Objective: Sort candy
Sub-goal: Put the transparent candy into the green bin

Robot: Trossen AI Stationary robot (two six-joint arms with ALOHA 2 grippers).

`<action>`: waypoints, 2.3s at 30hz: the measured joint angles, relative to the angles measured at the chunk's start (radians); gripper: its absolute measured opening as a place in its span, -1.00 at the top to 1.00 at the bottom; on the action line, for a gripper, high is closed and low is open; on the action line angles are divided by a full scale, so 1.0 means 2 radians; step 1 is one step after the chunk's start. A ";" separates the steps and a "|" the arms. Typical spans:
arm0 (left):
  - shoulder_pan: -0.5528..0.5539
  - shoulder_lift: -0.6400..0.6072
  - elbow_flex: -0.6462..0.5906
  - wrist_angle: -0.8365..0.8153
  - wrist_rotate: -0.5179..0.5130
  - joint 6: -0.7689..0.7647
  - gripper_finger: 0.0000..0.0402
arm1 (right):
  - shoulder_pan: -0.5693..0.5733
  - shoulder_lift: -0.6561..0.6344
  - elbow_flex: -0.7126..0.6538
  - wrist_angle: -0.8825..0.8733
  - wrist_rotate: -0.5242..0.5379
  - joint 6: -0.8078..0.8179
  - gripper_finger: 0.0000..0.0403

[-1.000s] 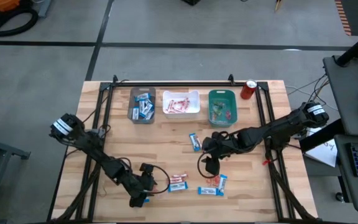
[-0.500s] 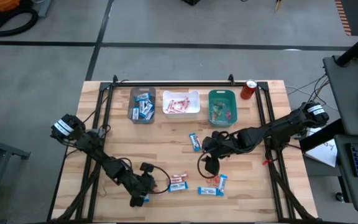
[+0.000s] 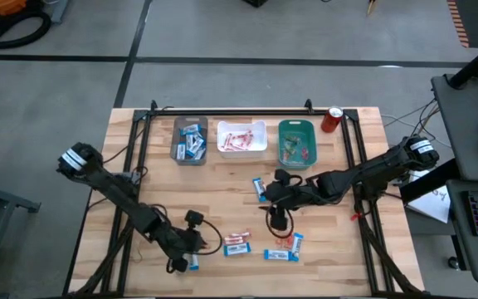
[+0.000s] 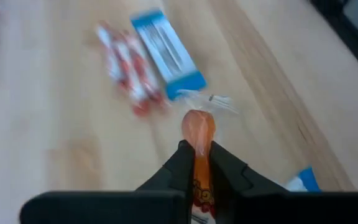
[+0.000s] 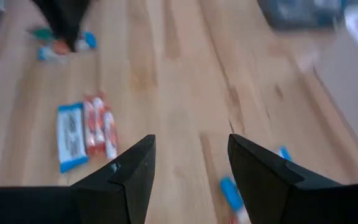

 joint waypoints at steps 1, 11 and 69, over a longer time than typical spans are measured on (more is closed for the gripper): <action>0.000 -0.014 0.000 -0.005 -0.012 0.009 0.93 | 0.001 0.000 0.000 0.018 -0.001 -0.019 0.04; 0.037 -0.134 0.000 0.033 -0.175 0.107 0.94 | 0.003 0.033 -0.018 0.273 -0.023 -0.214 0.04; 0.082 -0.073 0.007 0.190 -0.229 0.182 0.37 | -0.016 0.093 -0.017 0.400 0.019 -0.272 0.94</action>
